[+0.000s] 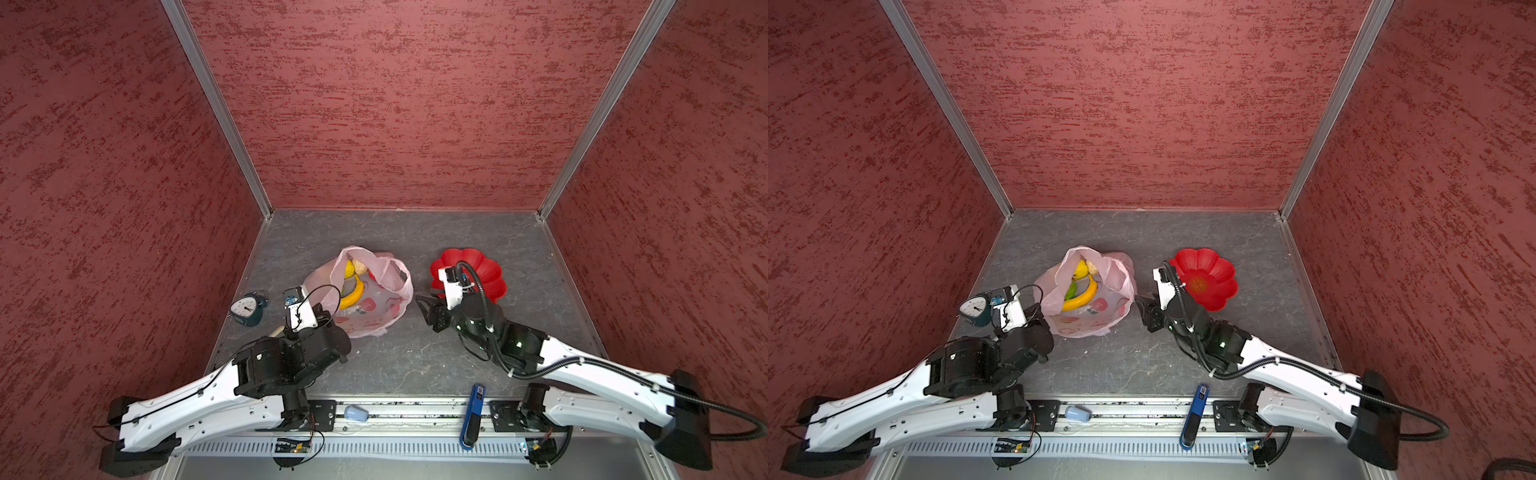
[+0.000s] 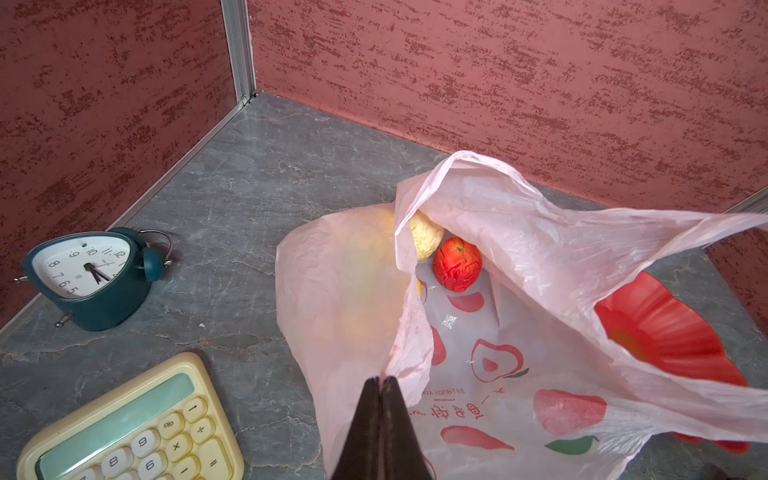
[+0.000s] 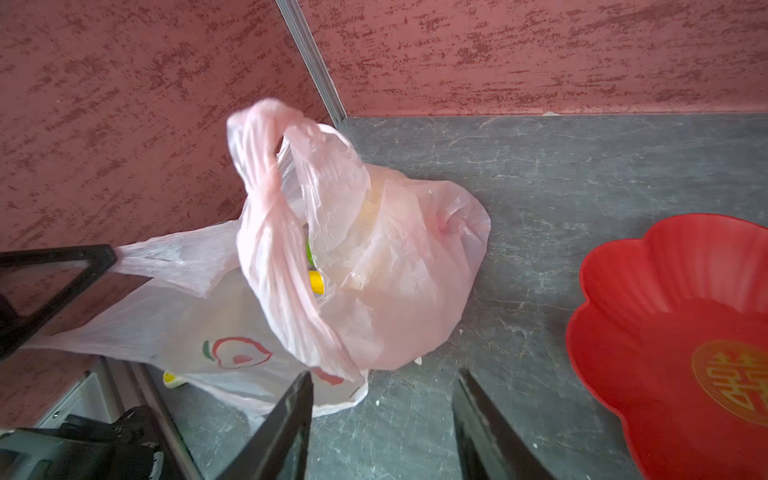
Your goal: Take the fake fruits out of the plastic bag
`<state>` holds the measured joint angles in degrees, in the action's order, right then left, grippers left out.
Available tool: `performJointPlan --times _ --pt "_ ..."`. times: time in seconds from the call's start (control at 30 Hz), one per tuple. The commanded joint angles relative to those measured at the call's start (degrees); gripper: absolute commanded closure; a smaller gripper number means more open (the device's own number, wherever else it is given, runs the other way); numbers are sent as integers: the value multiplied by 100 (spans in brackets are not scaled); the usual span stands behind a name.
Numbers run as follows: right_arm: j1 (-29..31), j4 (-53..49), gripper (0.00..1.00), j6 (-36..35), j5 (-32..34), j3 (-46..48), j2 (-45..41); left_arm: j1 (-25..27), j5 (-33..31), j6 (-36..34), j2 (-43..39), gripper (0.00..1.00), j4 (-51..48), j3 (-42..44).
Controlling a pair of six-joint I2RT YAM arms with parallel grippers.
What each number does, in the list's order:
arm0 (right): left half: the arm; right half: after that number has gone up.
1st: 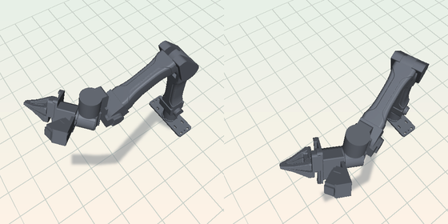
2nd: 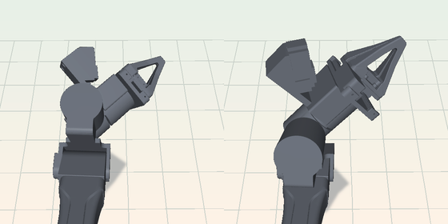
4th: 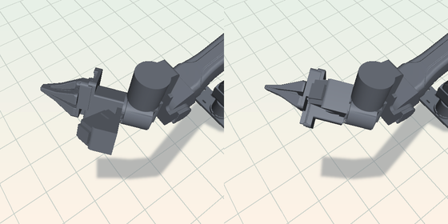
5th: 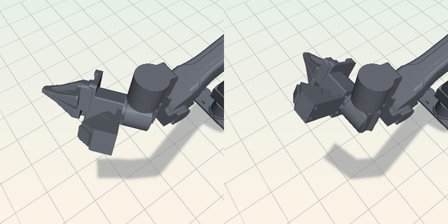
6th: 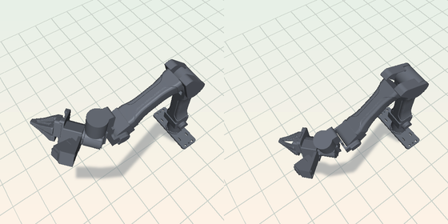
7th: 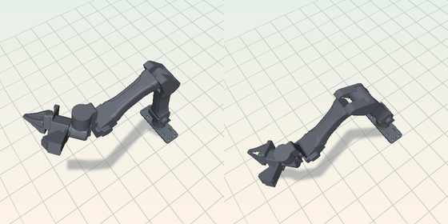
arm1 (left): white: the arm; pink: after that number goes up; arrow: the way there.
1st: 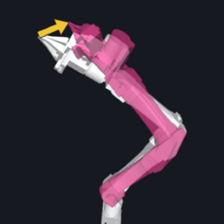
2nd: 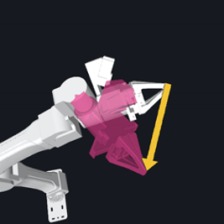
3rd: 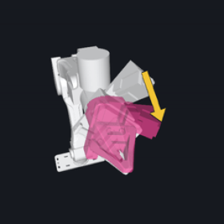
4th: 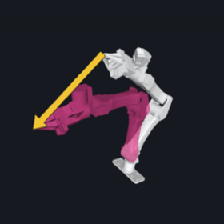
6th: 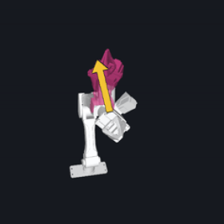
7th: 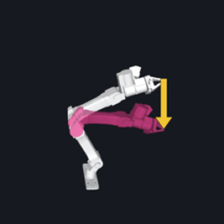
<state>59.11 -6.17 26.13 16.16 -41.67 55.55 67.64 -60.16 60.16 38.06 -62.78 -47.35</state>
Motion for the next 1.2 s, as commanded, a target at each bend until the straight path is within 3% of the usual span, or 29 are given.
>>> performJointPlan --times 0.0,0.2,0.3,0.43,0.57,0.87,1.17 --pt "158 -1060 47 81 250 -523 -180 43 -290 -38 -152 93 169 -43" --pt "481 -1214 51 -776 313 -2148 567 57 -268 -39 -420 93 338 172" --pt "602 -1035 51 -1071 -147 -3041 1358 56 -286 -57 -446 93 376 200" --pt "610 -1015 51 -1033 -870 -4151 2657 74 -285 -22 -482 94 455 243" --pt "598 -911 51 -820 -1225 -4632 3764 130 -342 -38 -605 94 607 323" --pt "143 -780 56 -232 -1659 -4874 4977 256 -424 288 -634 95 513 406" --pt "-100 -700 58 -72 -1623 -4186 5156 360 -534 2287 -142 96 -1419 79"
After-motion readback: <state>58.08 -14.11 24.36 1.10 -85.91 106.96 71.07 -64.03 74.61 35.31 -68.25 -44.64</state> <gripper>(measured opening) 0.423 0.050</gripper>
